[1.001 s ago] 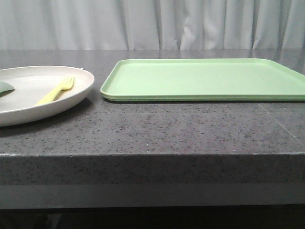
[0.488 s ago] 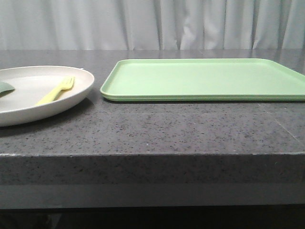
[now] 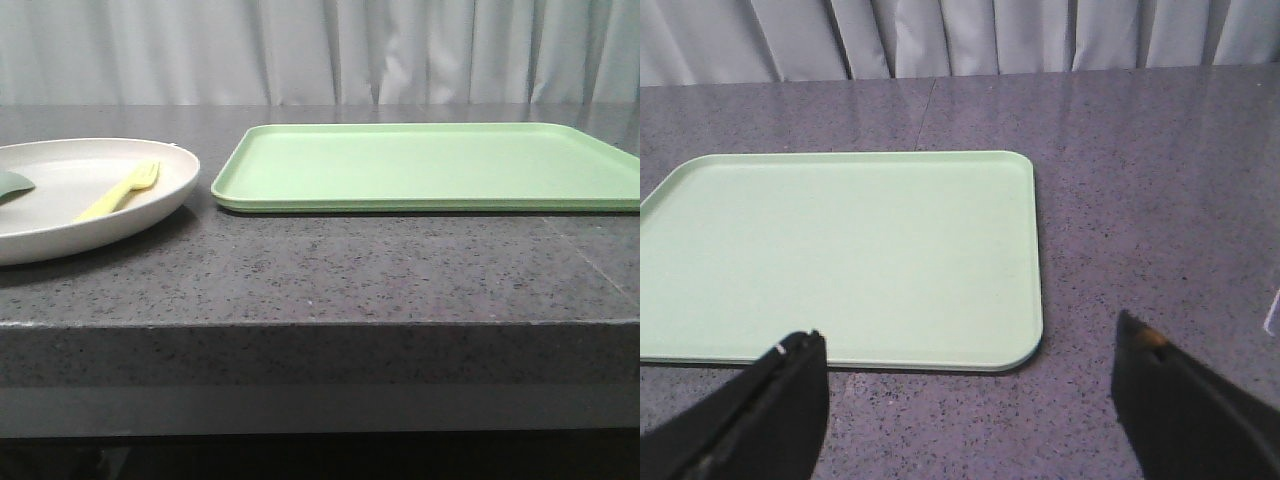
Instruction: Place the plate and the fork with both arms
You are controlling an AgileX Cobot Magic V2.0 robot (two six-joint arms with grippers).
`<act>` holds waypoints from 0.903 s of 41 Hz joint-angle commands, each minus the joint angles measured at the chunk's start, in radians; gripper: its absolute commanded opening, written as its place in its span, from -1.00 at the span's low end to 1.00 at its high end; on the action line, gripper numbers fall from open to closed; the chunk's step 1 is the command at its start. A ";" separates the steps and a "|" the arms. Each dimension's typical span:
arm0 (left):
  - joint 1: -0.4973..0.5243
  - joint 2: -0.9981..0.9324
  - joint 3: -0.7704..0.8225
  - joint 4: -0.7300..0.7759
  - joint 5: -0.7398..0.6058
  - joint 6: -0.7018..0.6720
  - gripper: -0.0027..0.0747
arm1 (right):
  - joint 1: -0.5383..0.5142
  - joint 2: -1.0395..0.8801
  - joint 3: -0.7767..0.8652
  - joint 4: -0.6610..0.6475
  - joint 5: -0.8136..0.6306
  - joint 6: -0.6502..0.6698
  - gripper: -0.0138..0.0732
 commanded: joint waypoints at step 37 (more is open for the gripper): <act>-0.001 -0.034 -0.026 -0.037 -0.029 0.002 -0.98 | -0.007 0.011 -0.040 -0.010 -0.083 -0.003 0.70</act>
